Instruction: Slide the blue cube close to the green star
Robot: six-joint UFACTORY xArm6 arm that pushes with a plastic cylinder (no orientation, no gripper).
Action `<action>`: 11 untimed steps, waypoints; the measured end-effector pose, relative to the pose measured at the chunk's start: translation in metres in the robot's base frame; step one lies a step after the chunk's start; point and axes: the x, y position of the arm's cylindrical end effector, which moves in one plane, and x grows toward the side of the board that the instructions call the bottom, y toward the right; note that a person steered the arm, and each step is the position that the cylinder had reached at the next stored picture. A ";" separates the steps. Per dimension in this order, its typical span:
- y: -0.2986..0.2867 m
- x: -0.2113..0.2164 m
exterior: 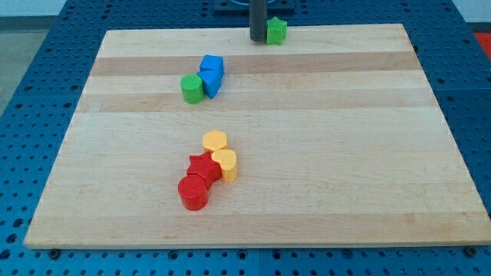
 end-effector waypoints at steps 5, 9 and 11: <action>-0.099 0.147; -0.077 0.108; -0.065 0.071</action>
